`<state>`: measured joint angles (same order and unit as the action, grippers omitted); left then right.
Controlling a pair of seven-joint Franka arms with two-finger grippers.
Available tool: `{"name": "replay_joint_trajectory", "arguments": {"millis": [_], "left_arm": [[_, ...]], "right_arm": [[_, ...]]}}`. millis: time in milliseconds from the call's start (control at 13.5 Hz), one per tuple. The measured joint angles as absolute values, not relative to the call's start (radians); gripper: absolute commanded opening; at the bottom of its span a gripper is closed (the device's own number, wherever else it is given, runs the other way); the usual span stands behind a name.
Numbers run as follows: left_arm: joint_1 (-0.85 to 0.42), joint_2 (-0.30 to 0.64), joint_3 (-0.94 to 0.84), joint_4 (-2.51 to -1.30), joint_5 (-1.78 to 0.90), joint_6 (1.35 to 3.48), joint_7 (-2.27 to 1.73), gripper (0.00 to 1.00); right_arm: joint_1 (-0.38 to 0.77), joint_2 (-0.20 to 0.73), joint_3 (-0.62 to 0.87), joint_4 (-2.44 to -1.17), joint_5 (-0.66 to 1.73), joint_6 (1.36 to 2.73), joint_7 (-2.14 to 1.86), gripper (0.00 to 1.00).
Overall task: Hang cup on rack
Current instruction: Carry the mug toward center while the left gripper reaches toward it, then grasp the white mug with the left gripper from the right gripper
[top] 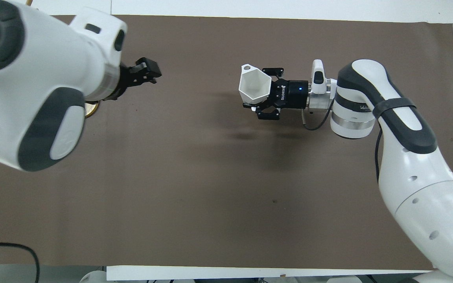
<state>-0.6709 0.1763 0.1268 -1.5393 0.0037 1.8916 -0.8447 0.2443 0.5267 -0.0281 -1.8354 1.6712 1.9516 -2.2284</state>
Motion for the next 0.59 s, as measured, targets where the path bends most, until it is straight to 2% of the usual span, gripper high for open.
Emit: {"name": "replay_joint_trajectory", "arguments": {"millis": [222, 593], "left_arm": [[-0.749, 0.337, 0.126, -1.404, 0.001, 1.893, -0.978, 1.0], [-0.803, 0.419, 0.127, -1.378, -0.02, 1.903, -1.017, 0.99]], "right_arm": [[0.339, 0.519, -0.028, -1.832, 1.712, 2.06, -2.226, 0.32], [0.363, 0.499, -0.032, -1.832, 1.728, 2.103, -2.209, 0.33]]}}
